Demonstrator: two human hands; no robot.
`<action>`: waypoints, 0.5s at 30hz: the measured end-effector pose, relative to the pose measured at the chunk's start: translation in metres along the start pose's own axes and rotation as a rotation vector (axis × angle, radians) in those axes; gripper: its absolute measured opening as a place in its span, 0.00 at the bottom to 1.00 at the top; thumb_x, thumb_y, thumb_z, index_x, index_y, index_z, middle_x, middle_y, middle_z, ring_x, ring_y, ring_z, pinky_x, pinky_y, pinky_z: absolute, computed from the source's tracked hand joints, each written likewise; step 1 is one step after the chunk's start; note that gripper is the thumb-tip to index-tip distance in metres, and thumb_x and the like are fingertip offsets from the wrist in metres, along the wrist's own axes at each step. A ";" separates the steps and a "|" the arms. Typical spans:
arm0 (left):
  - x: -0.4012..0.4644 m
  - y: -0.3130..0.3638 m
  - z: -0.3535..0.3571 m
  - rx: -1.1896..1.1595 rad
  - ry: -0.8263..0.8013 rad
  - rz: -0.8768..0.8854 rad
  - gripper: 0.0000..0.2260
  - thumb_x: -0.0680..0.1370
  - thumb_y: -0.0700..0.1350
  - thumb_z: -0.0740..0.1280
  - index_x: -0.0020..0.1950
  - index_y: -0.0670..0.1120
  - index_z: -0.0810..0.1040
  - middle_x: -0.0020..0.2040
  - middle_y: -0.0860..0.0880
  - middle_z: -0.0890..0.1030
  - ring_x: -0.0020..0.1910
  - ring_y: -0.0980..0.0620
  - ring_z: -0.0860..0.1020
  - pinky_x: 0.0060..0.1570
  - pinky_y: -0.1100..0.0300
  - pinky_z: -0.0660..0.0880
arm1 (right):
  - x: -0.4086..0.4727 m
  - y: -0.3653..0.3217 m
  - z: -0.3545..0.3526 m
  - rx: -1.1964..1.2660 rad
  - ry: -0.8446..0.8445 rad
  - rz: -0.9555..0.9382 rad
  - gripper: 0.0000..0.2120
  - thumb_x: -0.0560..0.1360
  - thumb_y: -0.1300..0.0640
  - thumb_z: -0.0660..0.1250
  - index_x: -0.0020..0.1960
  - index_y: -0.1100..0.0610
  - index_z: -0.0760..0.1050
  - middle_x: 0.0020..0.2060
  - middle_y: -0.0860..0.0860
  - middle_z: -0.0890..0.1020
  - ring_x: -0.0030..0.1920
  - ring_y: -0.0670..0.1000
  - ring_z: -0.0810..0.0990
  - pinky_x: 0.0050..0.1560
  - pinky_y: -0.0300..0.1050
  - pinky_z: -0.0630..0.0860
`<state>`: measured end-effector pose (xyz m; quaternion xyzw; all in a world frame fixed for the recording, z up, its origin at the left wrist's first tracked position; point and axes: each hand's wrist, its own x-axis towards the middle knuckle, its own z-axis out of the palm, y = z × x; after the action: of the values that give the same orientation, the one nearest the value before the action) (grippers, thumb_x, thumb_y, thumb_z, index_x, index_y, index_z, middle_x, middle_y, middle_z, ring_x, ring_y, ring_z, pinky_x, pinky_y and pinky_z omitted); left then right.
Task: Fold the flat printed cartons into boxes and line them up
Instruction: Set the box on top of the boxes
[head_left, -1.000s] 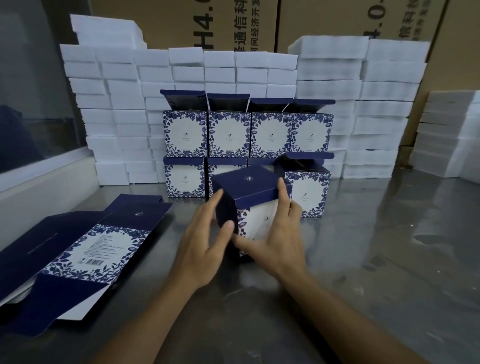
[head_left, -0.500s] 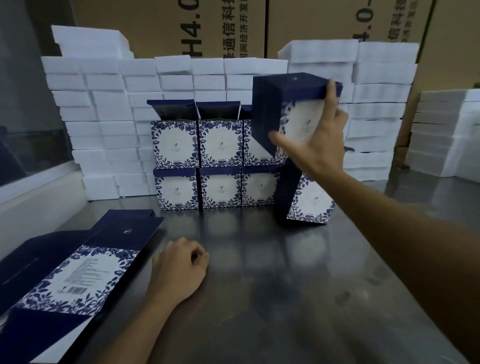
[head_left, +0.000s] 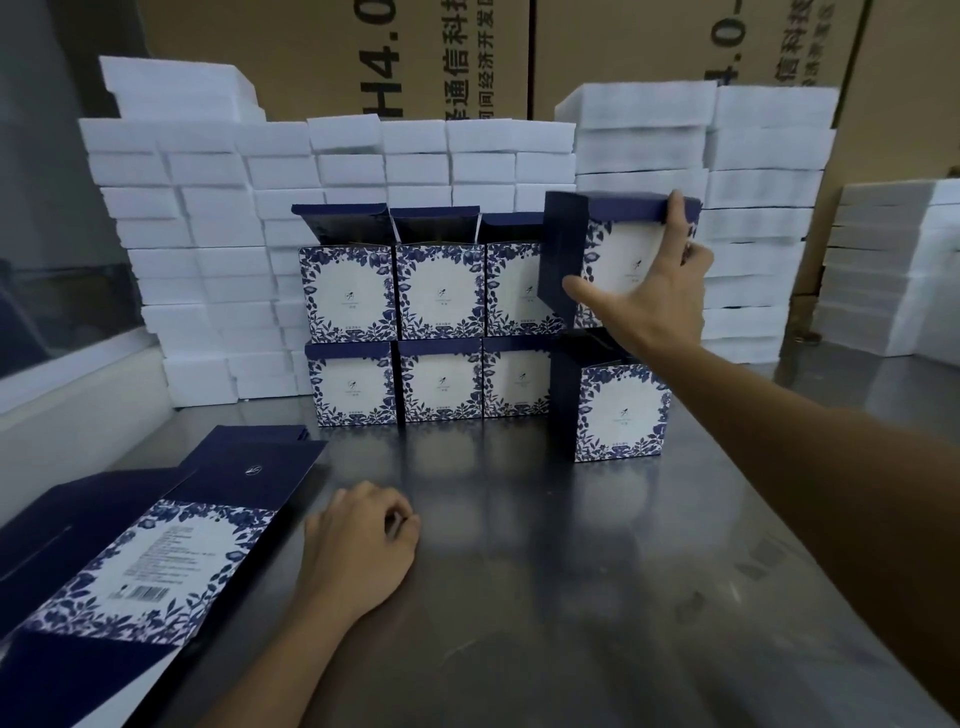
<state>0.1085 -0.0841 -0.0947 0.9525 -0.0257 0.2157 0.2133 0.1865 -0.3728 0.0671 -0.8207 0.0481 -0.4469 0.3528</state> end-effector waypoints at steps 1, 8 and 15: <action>0.000 0.000 0.000 -0.001 0.003 0.001 0.04 0.76 0.55 0.66 0.44 0.57 0.78 0.46 0.58 0.74 0.53 0.55 0.72 0.51 0.57 0.62 | -0.001 0.006 0.004 -0.024 -0.019 0.018 0.60 0.62 0.33 0.77 0.80 0.38 0.41 0.73 0.61 0.61 0.68 0.66 0.71 0.62 0.64 0.75; 0.001 -0.002 0.003 -0.005 0.010 0.020 0.04 0.76 0.55 0.66 0.43 0.57 0.77 0.45 0.59 0.74 0.52 0.55 0.71 0.50 0.56 0.63 | -0.021 0.035 0.029 -0.094 -0.073 0.135 0.57 0.63 0.30 0.76 0.78 0.35 0.40 0.76 0.59 0.56 0.71 0.67 0.66 0.63 0.69 0.71; 0.000 -0.002 0.003 -0.013 0.010 0.027 0.04 0.76 0.55 0.66 0.42 0.58 0.76 0.45 0.59 0.73 0.51 0.56 0.71 0.51 0.56 0.65 | -0.023 0.037 0.033 -0.083 -0.099 0.166 0.57 0.64 0.29 0.74 0.79 0.37 0.40 0.78 0.60 0.53 0.75 0.66 0.62 0.68 0.71 0.67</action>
<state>0.1099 -0.0835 -0.0977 0.9496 -0.0390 0.2231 0.2166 0.2071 -0.3739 0.0162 -0.8488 0.1170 -0.3728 0.3562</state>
